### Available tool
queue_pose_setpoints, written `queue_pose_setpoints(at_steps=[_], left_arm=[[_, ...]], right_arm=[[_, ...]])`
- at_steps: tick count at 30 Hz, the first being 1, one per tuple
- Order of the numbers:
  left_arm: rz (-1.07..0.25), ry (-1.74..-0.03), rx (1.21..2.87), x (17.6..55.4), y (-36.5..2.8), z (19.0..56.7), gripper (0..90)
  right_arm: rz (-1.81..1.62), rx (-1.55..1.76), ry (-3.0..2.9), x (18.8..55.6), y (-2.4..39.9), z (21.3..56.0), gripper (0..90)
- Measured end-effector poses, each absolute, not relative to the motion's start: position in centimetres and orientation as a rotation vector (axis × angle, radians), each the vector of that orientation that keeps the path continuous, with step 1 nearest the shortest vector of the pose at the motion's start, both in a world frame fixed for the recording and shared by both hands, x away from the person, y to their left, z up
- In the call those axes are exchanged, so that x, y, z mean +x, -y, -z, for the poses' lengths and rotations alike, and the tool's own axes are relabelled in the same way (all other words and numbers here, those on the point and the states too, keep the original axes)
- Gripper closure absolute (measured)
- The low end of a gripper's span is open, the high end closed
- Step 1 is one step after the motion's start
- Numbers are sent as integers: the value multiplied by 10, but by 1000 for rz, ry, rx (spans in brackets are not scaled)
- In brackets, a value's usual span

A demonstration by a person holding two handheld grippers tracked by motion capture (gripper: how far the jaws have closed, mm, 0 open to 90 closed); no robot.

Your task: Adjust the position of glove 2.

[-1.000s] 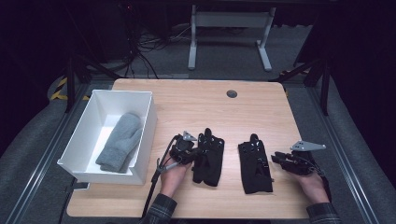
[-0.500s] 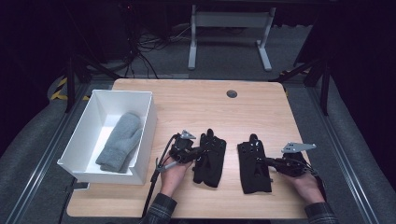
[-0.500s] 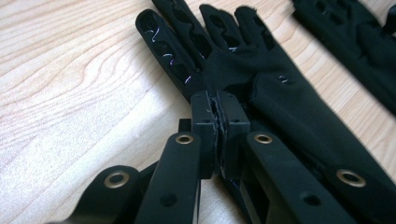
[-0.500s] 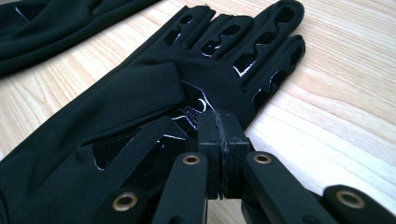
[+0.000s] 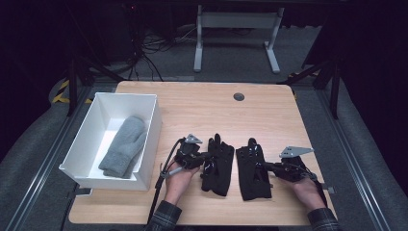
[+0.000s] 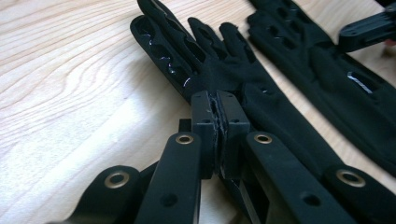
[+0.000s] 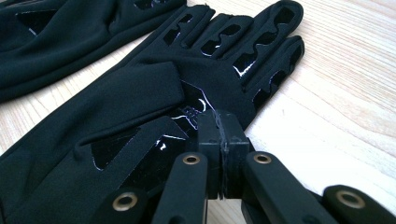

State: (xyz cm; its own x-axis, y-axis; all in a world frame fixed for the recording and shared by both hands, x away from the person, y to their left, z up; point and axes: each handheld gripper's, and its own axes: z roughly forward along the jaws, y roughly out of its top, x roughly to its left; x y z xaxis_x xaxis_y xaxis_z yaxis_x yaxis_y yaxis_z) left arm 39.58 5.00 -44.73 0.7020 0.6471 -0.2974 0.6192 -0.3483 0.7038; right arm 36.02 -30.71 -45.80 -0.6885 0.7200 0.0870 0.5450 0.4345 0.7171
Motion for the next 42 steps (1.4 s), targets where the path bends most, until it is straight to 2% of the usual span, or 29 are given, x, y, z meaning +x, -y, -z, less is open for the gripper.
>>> queue_pose_setpoints(at_steps=[16, 27, 42], left_arm=[[-6, -896, 2014, 393, -46, 426, 877], [78, -816, 1996, 397, -45, 411, 877], [135, -796, 1989, 398, -36, 412, 877]], right_arm=[[-1112, 1059, -2498, 358, 288, 458, 898], [-1132, 1023, -2533, 360, 272, 459, 899], [-1159, 971, -2584, 366, 243, 460, 899]])
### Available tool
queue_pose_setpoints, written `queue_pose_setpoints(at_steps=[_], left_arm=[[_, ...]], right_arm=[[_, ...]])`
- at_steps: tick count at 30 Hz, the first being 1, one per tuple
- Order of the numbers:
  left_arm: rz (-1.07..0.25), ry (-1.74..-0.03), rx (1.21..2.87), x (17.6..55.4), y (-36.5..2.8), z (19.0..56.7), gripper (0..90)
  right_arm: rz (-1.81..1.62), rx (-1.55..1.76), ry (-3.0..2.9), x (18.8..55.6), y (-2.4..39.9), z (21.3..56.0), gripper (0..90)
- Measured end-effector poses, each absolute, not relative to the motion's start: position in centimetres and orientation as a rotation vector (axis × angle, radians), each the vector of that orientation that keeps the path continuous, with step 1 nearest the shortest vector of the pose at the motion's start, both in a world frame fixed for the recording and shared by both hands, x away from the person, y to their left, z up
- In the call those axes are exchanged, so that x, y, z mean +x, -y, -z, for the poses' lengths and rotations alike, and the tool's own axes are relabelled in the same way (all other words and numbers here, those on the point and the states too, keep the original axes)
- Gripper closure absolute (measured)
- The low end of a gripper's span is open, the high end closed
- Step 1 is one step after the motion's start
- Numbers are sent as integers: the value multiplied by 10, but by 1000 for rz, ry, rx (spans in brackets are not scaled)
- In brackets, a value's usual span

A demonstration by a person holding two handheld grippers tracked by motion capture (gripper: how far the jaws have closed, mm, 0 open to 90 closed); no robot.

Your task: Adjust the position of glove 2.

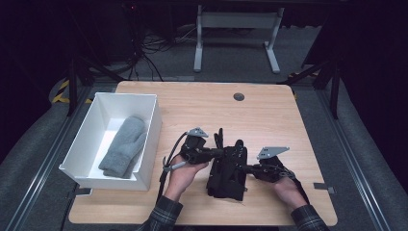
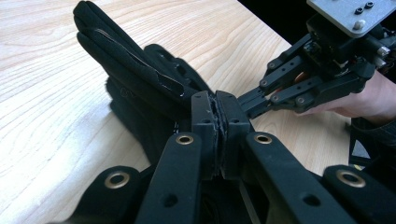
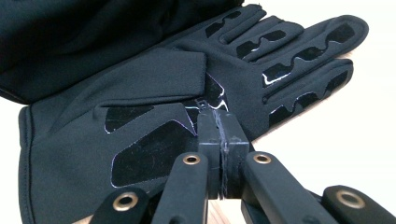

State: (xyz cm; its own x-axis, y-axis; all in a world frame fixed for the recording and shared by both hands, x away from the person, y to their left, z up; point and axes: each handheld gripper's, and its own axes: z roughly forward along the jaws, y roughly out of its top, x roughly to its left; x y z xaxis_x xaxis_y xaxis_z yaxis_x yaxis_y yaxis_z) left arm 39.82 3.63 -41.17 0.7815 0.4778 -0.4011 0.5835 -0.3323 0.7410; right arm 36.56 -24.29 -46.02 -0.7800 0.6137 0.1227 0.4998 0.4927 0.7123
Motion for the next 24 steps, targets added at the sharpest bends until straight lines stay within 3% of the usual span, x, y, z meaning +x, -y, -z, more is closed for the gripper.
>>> queue_pose_setpoints(at_steps=[24], left_arm=[[167, -833, 2056, 406, -6, 439, 873]], right_arm=[[-1170, 882, -2611, 376, 206, 462, 900]])
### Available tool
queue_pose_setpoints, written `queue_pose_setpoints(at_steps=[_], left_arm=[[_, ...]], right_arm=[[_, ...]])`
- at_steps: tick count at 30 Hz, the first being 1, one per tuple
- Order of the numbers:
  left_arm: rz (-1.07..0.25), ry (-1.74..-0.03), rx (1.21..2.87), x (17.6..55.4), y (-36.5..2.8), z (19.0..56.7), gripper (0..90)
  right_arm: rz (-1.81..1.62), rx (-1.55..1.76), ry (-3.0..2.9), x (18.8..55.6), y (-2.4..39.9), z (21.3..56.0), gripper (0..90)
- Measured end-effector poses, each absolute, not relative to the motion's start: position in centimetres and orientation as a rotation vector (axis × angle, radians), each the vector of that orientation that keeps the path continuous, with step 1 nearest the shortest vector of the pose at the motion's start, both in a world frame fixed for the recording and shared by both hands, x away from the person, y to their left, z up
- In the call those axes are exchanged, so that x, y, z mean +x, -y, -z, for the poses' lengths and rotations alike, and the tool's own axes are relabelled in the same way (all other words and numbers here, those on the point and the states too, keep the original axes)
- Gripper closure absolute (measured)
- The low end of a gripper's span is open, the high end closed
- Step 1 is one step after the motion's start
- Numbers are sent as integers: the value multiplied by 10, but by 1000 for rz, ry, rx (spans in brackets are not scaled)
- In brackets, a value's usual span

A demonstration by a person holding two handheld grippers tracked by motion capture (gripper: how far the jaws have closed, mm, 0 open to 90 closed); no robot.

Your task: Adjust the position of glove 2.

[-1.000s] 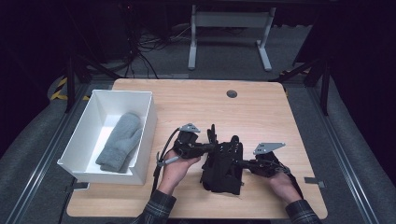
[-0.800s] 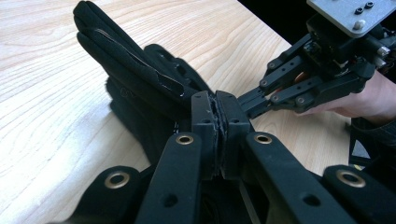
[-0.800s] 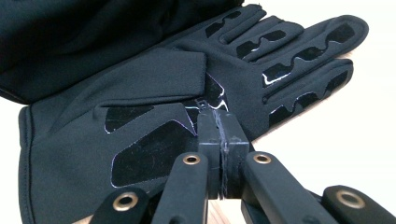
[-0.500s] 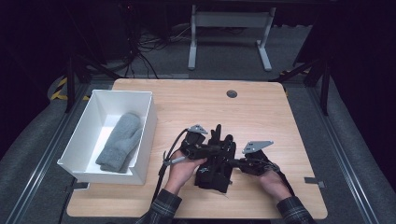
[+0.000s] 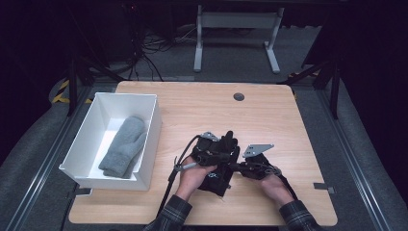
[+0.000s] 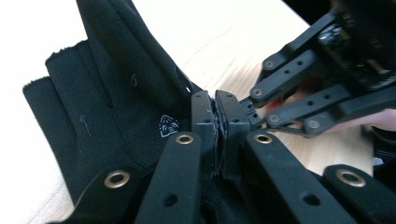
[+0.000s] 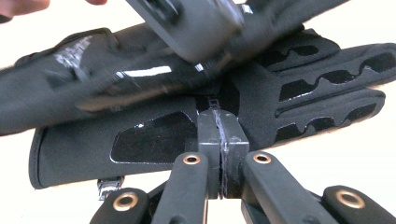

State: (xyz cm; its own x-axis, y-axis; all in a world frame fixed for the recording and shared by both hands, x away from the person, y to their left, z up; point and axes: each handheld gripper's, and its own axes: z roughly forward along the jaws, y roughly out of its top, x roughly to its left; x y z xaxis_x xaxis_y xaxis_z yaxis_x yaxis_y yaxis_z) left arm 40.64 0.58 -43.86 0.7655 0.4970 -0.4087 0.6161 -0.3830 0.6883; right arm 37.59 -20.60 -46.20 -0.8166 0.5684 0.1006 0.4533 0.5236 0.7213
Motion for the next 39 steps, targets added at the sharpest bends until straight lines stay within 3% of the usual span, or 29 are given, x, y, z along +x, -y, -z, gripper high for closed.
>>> queue_pose_setpoints(at_steps=[3, 7, 14, 18, 23, 25, 28, 36, 39], left_arm=[[179, -832, 2044, 407, -6, 443, 846], [178, -815, 2042, 405, -6, 440, 792], [207, -781, 2083, 395, -1, 445, 862], [240, -760, 2119, 390, 7, 453, 859], [258, -721, 2133, 379, 10, 450, 791], [273, -706, 2123, 375, 9, 448, 799], [227, -698, 2157, 368, 6, 445, 898], [210, -688, 2262, 358, 7, 453, 900], [192, -688, 2311, 358, 4, 451, 900]], right_arm=[[-1171, 874, -2605, 376, 206, 461, 896], [-1217, 904, -2535, 375, 220, 452, 820], [-1207, 994, -2455, 375, 254, 448, 692], [-1181, 1011, -2447, 375, 263, 451, 638], [-1156, 1017, -2436, 375, 269, 451, 583], [-1143, 1021, -2429, 374, 271, 451, 579], [-1126, 1028, -2427, 374, 274, 452, 573], [-1092, 1032, -2422, 372, 283, 456, 524], [-1086, 1049, -2402, 372, 290, 457, 444]])
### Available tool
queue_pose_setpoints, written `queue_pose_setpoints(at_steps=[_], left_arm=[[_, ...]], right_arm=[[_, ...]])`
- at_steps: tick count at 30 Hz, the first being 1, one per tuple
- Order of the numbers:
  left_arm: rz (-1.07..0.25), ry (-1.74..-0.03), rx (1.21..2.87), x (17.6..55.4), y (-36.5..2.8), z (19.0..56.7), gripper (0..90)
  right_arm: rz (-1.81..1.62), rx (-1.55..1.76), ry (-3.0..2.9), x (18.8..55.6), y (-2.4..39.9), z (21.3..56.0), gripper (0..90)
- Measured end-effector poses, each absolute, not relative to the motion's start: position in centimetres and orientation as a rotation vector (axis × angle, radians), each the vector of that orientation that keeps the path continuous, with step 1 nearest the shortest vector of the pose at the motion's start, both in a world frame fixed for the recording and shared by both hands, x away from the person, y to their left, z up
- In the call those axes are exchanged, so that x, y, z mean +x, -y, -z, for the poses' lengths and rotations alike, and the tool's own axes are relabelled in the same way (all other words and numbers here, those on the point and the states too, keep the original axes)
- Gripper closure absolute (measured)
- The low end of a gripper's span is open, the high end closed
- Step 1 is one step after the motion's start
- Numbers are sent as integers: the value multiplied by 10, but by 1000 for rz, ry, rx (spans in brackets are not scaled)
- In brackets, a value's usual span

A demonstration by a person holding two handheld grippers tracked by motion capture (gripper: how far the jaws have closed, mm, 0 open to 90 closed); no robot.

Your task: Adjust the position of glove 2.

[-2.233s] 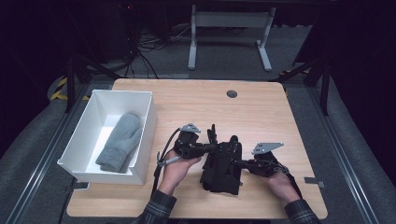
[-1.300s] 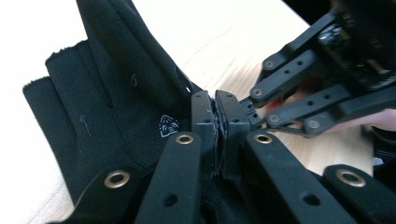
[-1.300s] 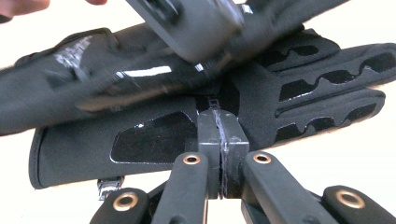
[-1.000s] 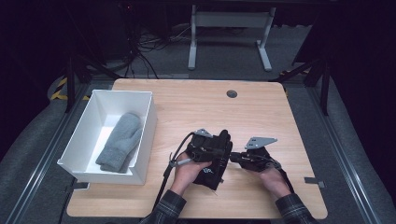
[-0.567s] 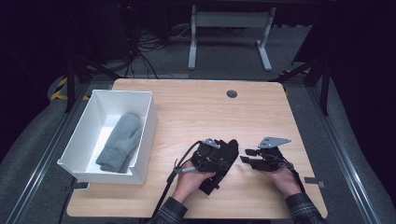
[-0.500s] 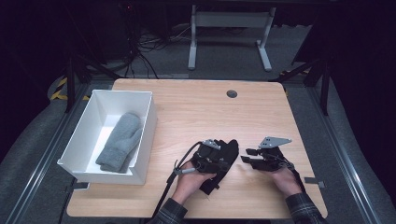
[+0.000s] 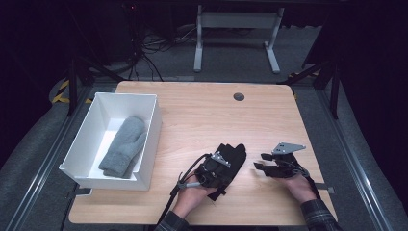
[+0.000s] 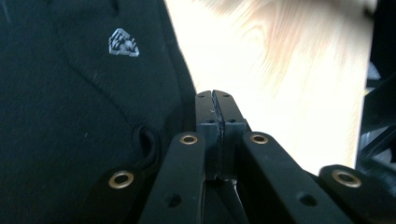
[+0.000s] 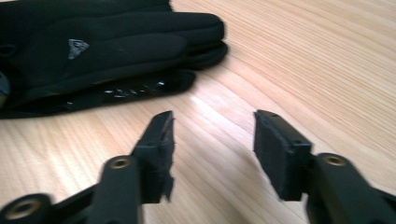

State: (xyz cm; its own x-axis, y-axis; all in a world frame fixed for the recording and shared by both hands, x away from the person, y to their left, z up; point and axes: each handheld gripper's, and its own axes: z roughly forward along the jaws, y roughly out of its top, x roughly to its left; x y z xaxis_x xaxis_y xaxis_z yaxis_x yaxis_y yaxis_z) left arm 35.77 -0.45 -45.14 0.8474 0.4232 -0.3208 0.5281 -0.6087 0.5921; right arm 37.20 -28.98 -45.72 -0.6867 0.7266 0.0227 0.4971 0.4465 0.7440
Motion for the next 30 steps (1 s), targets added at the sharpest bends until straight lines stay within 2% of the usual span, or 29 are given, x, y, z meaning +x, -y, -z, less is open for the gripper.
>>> queue_pose_setpoints(at_steps=[5, 14, 21, 24, 30], left_arm=[[176, -674, 2370, 359, -4, 448, 900], [141, -704, 2400, 365, -26, 444, 900], [87, -645, 2432, 369, -33, 438, 897], [57, -613, 2403, 369, -38, 429, 806], [-52, -566, 2392, 380, -40, 410, 515]], right_arm=[[-1052, 1092, -2369, 371, 303, 460, 350], [-1011, 1110, -2356, 371, 311, 465, 262], [-1008, 1088, -2344, 371, 309, 468, 195], [-1012, 1087, -2337, 371, 309, 469, 177], [-1009, 1090, -2336, 371, 309, 469, 173]])
